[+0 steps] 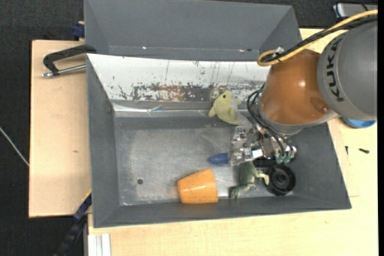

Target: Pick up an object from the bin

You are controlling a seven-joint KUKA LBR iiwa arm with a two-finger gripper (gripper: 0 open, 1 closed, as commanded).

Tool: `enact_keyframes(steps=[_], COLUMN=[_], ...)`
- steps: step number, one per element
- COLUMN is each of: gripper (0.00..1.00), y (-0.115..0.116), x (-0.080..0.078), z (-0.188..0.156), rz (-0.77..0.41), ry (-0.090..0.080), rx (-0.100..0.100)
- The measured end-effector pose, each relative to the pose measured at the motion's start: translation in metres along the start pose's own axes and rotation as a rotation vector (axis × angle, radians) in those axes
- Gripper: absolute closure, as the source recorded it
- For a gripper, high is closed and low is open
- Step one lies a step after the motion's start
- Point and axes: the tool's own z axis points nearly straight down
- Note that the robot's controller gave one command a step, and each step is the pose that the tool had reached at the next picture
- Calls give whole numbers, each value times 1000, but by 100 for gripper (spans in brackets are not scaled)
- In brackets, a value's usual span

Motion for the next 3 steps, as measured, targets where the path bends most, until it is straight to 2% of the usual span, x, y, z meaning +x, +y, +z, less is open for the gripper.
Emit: enact_keyframes(steps=[1,2,3], gripper=[100,0,0], y=[-34,-32,-55], x=[-6,-5,-22], z=[-105,-103,22], rz=[-483,-483,-636], ry=[-5,-1,2], rx=[4,0,-2])
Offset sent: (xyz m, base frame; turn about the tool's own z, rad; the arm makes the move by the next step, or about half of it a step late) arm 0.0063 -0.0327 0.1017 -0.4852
